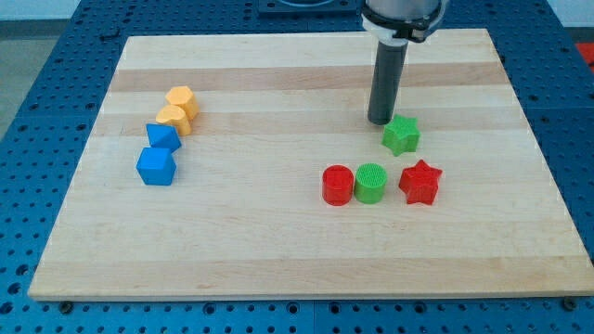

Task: Point your arm towards the red star

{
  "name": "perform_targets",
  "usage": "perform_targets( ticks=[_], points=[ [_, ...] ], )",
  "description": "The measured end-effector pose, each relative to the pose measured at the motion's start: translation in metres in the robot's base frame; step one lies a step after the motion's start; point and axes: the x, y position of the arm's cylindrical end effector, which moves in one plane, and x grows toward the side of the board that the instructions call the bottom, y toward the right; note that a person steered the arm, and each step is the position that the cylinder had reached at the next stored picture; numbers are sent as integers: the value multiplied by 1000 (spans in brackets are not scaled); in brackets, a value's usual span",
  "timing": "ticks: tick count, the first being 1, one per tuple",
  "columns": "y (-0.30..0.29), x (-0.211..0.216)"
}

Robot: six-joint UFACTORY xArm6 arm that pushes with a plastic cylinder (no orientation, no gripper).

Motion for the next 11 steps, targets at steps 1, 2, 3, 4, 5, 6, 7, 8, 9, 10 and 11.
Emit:
perform_targets(
  ticks=[1,2,3,4,5,6,7,8,9,10,11],
  points=[
    [27,-1],
    [65,3],
    [110,17],
    [149,44],
    [170,79],
    [177,109],
    [177,133],
    [170,152],
    [160,155],
    [159,155],
    [157,158]
  ],
)
